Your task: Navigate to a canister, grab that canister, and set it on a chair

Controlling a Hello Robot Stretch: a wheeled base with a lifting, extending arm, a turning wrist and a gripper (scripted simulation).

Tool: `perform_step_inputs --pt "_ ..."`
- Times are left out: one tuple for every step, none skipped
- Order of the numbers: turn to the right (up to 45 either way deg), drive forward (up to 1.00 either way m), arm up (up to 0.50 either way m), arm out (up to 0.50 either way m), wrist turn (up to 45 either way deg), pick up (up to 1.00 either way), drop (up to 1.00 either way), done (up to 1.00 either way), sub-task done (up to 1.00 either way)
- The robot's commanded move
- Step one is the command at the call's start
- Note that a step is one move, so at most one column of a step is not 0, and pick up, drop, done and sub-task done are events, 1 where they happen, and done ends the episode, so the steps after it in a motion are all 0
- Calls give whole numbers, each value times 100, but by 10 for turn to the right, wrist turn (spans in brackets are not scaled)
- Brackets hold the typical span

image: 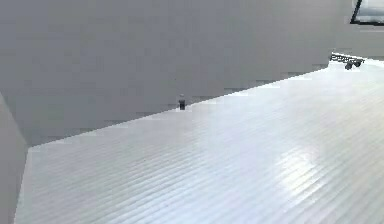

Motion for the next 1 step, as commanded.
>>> perform_step_inputs --pt "0 100 0 0 0 0 0 0 0"
